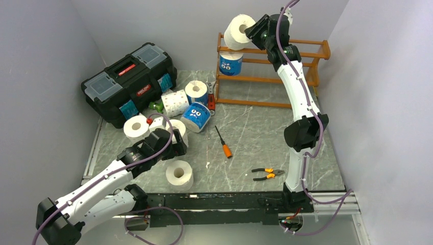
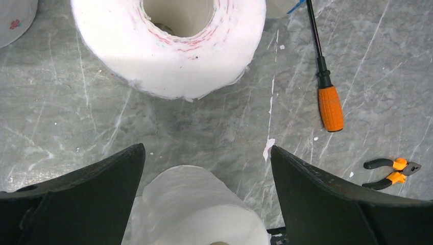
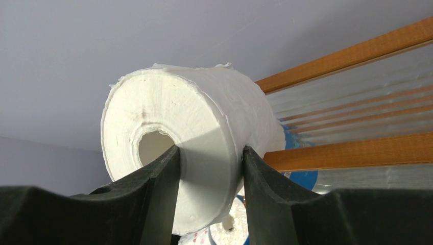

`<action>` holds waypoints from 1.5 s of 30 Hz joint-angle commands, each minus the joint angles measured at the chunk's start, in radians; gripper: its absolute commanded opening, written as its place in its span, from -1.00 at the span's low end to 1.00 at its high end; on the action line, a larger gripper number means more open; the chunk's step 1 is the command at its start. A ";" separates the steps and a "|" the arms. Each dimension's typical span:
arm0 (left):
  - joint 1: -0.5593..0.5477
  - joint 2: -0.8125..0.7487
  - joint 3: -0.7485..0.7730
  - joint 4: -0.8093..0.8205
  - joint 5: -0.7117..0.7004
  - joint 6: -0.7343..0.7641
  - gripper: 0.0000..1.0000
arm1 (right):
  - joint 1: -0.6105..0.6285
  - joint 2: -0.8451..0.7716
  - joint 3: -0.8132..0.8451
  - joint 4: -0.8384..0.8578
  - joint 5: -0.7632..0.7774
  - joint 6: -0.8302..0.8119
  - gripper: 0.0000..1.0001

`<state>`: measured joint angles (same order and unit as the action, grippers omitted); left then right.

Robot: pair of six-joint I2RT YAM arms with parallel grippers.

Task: Place and organize the paper towels onto the shelf
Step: Place the paper towel on the shelf.

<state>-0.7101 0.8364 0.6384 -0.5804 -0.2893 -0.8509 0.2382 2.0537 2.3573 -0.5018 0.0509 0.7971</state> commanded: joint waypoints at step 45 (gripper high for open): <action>0.003 -0.069 -0.032 0.081 0.019 0.024 0.99 | -0.069 -0.284 -0.602 0.705 -0.194 0.039 0.52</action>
<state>-0.7101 0.7883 0.6155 -0.5495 -0.2844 -0.8497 0.2253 1.7710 1.7996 -0.0181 -0.0357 0.7666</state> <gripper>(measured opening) 0.994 0.768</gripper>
